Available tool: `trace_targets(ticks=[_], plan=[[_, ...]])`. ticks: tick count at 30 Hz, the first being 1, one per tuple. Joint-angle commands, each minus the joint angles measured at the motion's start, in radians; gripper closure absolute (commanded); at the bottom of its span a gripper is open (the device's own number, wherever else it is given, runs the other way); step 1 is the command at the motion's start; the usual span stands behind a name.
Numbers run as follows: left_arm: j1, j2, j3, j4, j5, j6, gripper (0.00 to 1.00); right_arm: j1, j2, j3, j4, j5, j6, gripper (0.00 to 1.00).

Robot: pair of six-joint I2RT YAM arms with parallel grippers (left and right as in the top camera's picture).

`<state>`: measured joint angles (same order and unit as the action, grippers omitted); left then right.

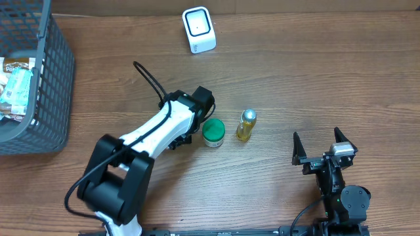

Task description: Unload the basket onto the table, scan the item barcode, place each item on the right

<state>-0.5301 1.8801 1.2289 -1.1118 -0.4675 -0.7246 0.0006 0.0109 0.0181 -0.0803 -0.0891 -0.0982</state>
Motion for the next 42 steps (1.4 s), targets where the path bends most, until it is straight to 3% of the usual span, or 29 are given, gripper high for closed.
trace_targets(ticks=[1,8,10,14,18,23,25,26,35,42], plan=[[-0.002,0.040,-0.010,0.019,0.021,-0.031,0.90,-0.002,-0.008,-0.010,0.003,0.008,0.000,0.00],[-0.001,0.043,-0.009,0.019,0.042,-0.011,0.78,-0.002,-0.008,-0.010,0.003,0.008,0.000,0.00],[0.000,0.042,-0.006,0.008,0.042,-0.008,0.70,-0.002,-0.008,-0.010,0.003,0.008,0.000,0.00],[0.000,0.042,0.005,-0.004,0.043,-0.008,0.67,-0.002,-0.008,-0.010,0.003,0.008,0.000,0.00],[0.000,0.042,0.024,-0.015,0.043,-0.008,0.79,-0.002,-0.008,-0.010,0.003,0.008,0.000,0.00],[0.001,0.042,0.067,-0.052,0.047,-0.008,0.80,-0.002,-0.008,-0.010,0.003,0.008,0.000,0.00],[0.001,0.041,0.089,-0.067,0.050,-0.008,0.94,-0.002,-0.008,-0.010,0.003,0.008,0.000,0.00],[0.001,0.040,0.101,-0.076,0.053,-0.008,0.96,-0.002,-0.008,-0.010,0.003,0.008,0.000,0.00],[-0.003,0.040,0.137,-0.112,0.018,0.055,0.96,-0.002,-0.008,-0.010,0.003,0.008,0.000,0.00],[0.000,0.040,0.134,-0.265,-0.163,-0.137,0.96,-0.002,-0.008,-0.010,0.003,0.008,0.000,0.00]])
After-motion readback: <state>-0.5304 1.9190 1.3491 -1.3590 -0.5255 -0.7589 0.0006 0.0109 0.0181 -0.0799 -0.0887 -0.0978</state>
